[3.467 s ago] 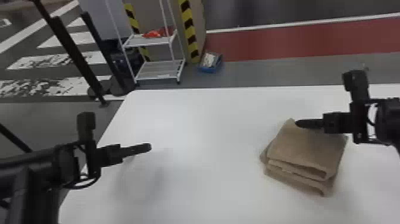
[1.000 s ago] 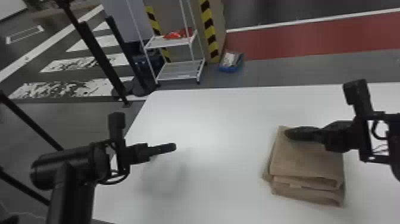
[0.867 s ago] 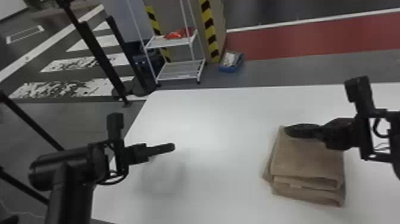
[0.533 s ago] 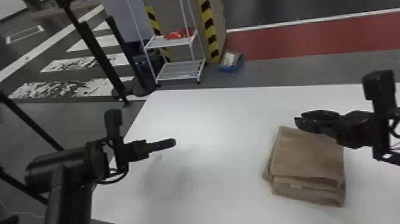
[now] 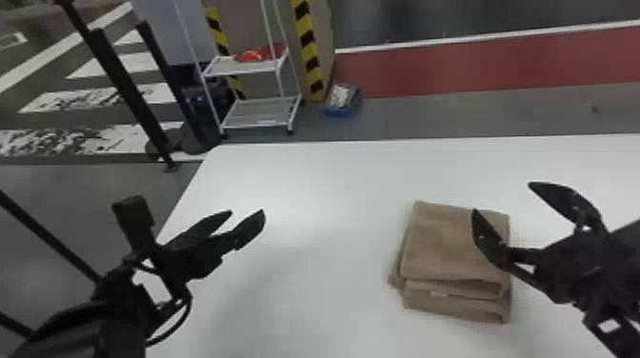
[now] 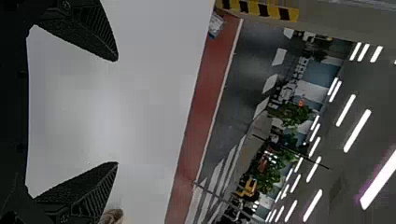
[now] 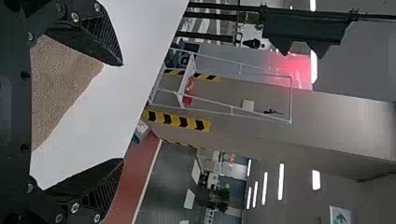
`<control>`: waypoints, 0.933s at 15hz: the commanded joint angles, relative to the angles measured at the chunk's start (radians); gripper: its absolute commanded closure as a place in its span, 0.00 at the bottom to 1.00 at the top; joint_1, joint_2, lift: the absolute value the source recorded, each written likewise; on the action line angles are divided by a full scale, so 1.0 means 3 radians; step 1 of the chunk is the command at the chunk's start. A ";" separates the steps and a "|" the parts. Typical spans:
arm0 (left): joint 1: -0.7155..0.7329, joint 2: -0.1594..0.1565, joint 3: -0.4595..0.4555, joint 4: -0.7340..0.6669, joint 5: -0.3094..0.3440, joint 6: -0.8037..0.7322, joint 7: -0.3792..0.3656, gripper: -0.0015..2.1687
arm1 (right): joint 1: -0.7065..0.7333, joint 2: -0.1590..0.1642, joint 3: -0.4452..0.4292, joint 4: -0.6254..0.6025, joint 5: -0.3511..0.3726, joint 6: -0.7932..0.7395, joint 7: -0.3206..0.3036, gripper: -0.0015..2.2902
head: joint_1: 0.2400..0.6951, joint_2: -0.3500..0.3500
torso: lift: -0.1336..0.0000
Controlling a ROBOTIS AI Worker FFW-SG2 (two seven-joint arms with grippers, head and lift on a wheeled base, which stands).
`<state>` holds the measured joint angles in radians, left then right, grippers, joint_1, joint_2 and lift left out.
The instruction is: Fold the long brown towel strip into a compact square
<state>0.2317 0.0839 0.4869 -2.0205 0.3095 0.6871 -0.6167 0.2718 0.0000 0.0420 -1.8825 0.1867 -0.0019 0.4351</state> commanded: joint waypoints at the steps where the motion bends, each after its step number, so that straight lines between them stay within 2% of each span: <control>1: 0.0291 -0.0288 -0.0033 -0.0025 0.0032 -0.0585 0.0041 0.04 | 0.0464 0.0003 0.0003 -0.0224 -0.0065 -0.0282 -0.0259 0.00 | 1.00 0.87 | 0.07; 3: 0.0373 -0.0288 -0.0028 0.0098 -0.0096 -0.0820 0.0082 0.04 | 0.0521 0.0003 -0.0017 -0.0234 -0.0080 -0.0303 -0.0295 0.00 | 1.00 0.86 | 0.07; 4: 0.0404 -0.0288 -0.0022 0.0180 -0.0116 -0.1117 0.0241 0.04 | 0.0561 0.0003 -0.0028 -0.0275 -0.0080 -0.0323 -0.0376 0.00 | 1.00 0.86 | 0.07; 6: 0.0455 -0.0288 -0.0074 0.0251 -0.0367 -0.1260 0.0558 0.04 | 0.0607 0.0003 -0.0063 -0.0291 -0.0080 -0.0374 -0.0560 0.00 | 1.00 0.88 | 0.07; 8: 0.0552 -0.0288 -0.0242 0.0405 -0.0515 -0.1935 0.0767 0.04 | 0.0638 0.0003 -0.0094 -0.0285 -0.0137 -0.0374 -0.0888 0.01 | 1.00 0.91 | 0.07; 9: 0.0572 -0.0288 -0.0339 0.0507 -0.0551 -0.2344 0.0921 0.04 | 0.0653 0.0003 -0.0115 -0.0285 -0.0234 -0.0446 -0.0918 0.01 | 1.00 0.89 | 0.07; 10: 0.0624 -0.0288 -0.0503 0.0594 -0.0720 -0.2835 0.1110 0.04 | 0.0684 0.0003 -0.0120 -0.0270 -0.0362 -0.0620 -0.0918 0.01 | 1.00 0.87 | 0.07; 11: 0.0675 -0.0288 -0.0646 0.0691 -0.1067 -0.3448 0.1161 0.04 | 0.0710 0.0003 -0.0150 -0.0250 -0.0423 -0.0691 -0.0918 0.01 | 1.00 0.86 | 0.07; 12: 0.0726 -0.0288 -0.0723 0.0676 -0.1072 -0.3397 0.1125 0.04 | 0.0720 0.0003 -0.0176 -0.0219 -0.0479 -0.0773 -0.0918 0.01 | 1.00 0.83 | 0.07; 13: 0.0762 -0.0288 -0.0754 0.0615 -0.0980 -0.3090 0.1125 0.04 | 0.0730 0.0003 -0.0217 -0.0204 -0.0587 -0.0794 -0.0908 0.01 | 1.00 0.79 | 0.07; 14: 0.0777 -0.0288 -0.0769 0.0553 -0.0980 -0.2814 0.1166 0.04 | 0.0730 0.0003 -0.0248 -0.0199 -0.0643 -0.0794 -0.0908 0.01 | 1.00 0.76 | 0.07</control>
<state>0.4531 0.0000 0.2705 -1.8321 0.0096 -0.2559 -0.2744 0.4886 0.0000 -0.0176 -1.9473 0.0255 -0.2320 0.1622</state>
